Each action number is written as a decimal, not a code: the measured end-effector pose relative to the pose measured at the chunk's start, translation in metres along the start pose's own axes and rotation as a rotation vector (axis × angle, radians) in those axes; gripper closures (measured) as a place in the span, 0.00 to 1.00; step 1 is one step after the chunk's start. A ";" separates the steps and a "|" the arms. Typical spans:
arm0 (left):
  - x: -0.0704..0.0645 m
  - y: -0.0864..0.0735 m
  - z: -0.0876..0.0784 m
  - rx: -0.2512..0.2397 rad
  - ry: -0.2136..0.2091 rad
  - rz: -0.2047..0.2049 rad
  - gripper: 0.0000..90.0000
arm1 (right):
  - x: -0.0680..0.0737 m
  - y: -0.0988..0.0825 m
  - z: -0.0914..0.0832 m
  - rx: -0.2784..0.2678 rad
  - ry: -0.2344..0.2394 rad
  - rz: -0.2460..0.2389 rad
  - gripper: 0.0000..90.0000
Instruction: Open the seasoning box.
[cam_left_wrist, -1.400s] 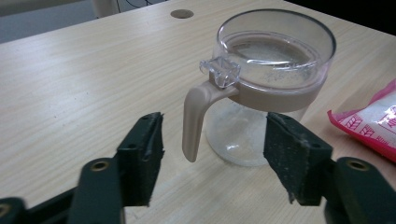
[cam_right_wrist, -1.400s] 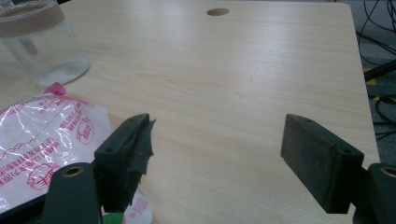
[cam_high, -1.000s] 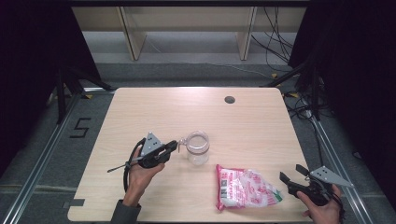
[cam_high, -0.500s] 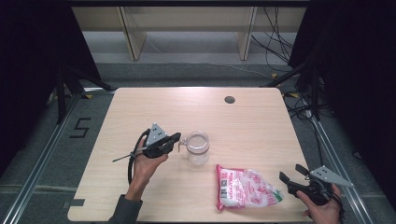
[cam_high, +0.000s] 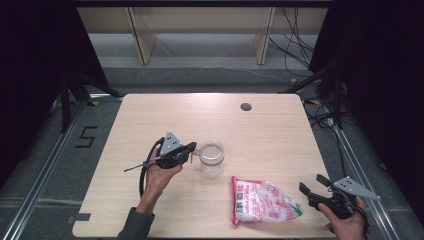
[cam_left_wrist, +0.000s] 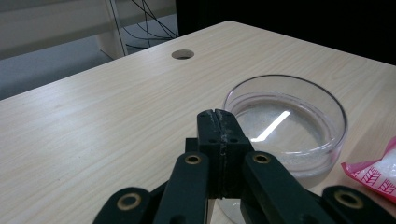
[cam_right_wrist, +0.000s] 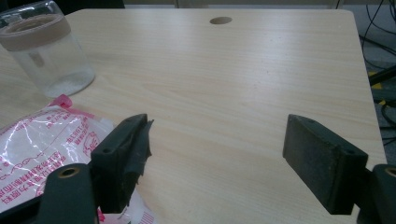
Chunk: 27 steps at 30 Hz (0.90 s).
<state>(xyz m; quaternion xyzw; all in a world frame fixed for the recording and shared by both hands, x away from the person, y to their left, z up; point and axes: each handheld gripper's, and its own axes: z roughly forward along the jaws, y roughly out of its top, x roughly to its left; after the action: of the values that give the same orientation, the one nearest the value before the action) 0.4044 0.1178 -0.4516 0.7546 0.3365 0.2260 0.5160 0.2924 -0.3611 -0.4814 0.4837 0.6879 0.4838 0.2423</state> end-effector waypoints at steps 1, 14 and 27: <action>0.000 0.000 0.000 0.000 0.000 0.000 0.99 | 0.001 0.001 0.000 0.000 0.006 0.000 0.24; 0.002 0.000 -0.004 -0.019 -0.004 -0.021 0.98 | 0.033 0.029 0.000 -0.063 0.008 -0.108 0.22; 0.005 -0.005 -0.001 -0.006 0.005 -0.040 0.97 | 0.073 0.042 0.015 -0.043 0.135 -0.192 0.38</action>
<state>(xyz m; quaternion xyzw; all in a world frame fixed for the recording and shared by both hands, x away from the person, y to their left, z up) 0.4062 0.1234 -0.4560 0.7457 0.3523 0.2186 0.5216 0.2929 -0.2865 -0.4400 0.3767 0.7354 0.5042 0.2511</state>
